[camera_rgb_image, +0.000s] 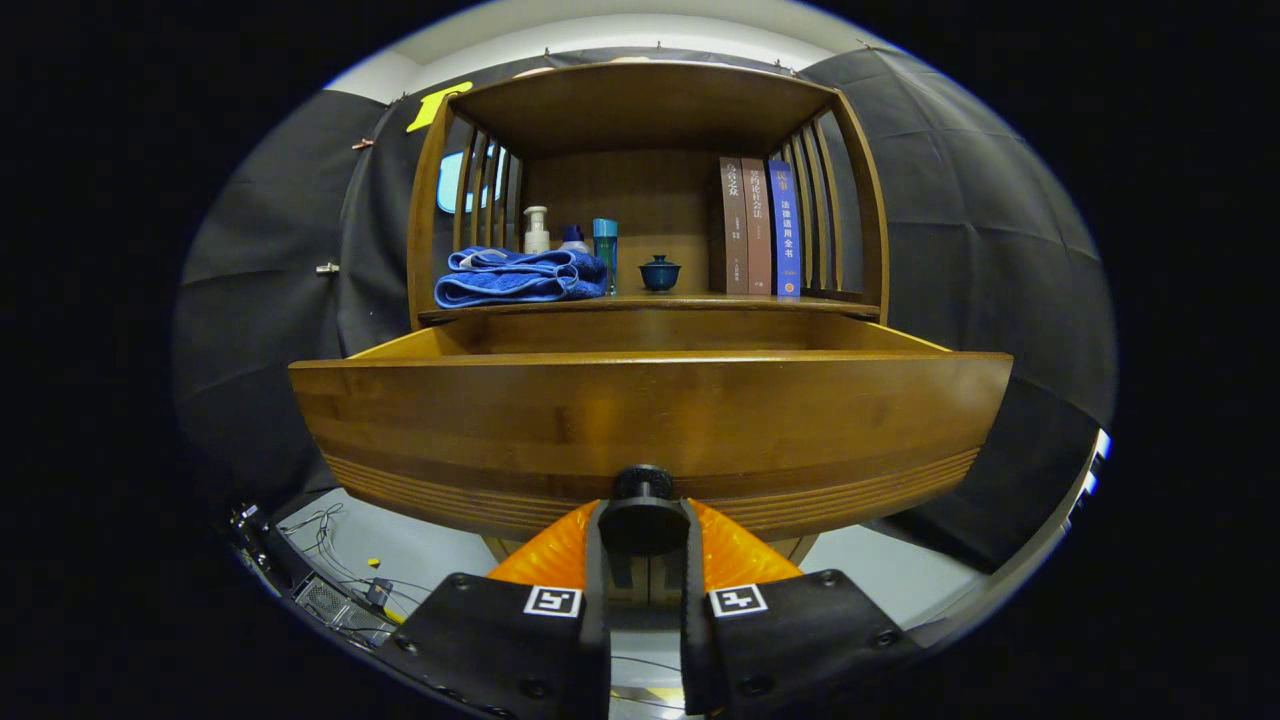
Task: Pull open the drawer, take out the items inside it, and place them on the countertop above the cabinet.
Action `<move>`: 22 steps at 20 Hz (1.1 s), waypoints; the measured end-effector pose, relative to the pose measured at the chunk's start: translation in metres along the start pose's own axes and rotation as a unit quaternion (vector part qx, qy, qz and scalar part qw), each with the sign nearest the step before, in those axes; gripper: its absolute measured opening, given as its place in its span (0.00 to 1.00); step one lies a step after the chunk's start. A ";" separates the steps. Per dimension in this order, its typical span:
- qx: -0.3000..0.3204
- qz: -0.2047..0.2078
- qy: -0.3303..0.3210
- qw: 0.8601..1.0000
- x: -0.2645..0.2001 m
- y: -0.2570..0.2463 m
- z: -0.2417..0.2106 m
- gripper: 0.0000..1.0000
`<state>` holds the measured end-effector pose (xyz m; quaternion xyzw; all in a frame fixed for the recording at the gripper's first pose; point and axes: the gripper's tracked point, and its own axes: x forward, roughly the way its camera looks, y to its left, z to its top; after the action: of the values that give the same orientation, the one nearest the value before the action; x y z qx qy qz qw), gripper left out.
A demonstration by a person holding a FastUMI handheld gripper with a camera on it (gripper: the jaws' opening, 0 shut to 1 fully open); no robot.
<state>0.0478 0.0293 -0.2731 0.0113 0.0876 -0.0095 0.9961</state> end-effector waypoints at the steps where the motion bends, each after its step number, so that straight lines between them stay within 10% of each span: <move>1: -0.002 -0.001 0.000 1.000 0.000 0.000 0.000 0.32; 5: -0.013 -0.003 0.008 1.000 -0.003 0.000 -0.002 0.45; 9: -0.008 0.000 0.040 0.999 -0.015 0.003 -0.016 0.99; 22: 0.000 0.036 0.087 0.996 -0.069 0.012 0.083 0.99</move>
<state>-0.0055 0.0400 -0.1793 0.0150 0.1734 0.0270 0.9844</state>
